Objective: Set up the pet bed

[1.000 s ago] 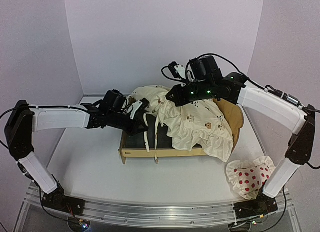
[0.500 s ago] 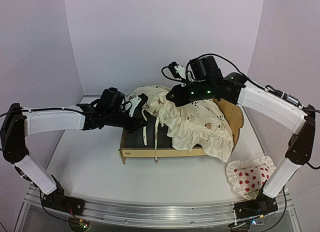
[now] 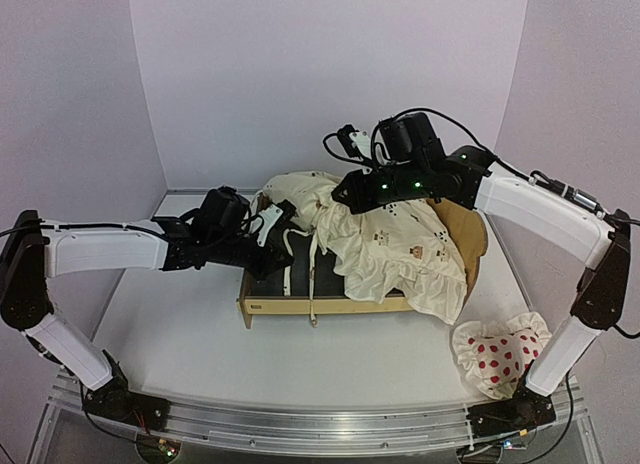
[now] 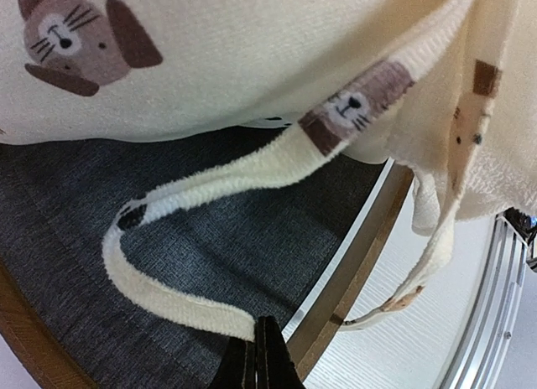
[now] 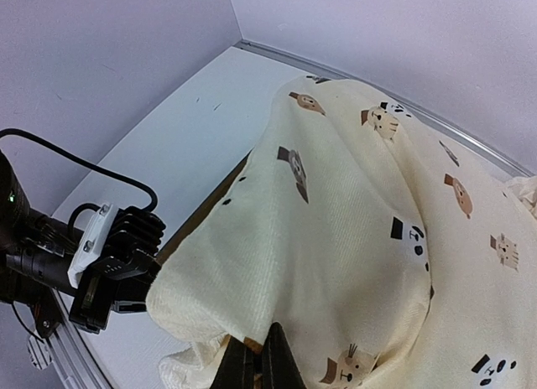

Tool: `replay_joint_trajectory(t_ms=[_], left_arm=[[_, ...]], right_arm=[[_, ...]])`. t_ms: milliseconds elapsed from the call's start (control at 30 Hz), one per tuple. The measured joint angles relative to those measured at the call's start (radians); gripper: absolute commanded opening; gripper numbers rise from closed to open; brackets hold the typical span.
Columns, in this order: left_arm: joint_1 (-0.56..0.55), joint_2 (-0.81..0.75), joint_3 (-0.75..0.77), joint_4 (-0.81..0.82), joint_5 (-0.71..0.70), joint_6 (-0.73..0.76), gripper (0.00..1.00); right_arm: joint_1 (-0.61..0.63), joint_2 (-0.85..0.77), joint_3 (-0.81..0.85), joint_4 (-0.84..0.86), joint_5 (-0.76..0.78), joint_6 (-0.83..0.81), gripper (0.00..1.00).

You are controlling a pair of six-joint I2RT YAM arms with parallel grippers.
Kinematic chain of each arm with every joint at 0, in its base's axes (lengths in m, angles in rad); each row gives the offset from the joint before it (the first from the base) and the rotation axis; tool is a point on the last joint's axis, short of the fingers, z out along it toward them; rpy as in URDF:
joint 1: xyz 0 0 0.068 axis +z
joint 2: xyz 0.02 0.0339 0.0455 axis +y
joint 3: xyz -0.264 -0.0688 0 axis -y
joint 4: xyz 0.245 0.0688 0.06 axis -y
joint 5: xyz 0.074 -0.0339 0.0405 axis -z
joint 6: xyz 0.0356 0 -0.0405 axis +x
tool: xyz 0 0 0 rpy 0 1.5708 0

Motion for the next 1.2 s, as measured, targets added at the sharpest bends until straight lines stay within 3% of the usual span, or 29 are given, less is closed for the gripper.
replay_joint_trajectory(t_ms=[500,667,800,1067,1200], left_arm=[[-0.040,0.007,-0.073,0.010,-0.055,-0.043,0.00],[-0.052,0.013,-0.085,0.009,-0.095,-0.061,0.04],[-0.062,0.019,-0.089,0.008,-0.119,-0.082,0.14],[-0.104,0.012,-0.108,-0.042,-0.208,-0.163,0.54],[-0.119,-0.043,-0.124,-0.084,-0.246,-0.206,0.60]], right_arm=[[0.000,0.000,-0.086,0.028,-0.030,0.040,0.00],[0.000,0.000,-0.114,0.033,-0.050,0.058,0.00],[0.000,0.000,-0.130,0.052,-0.063,0.074,0.00],[0.000,0.002,-0.164,0.074,-0.095,0.106,0.00],[0.000,0.019,-0.164,0.080,-0.107,0.113,0.00]])
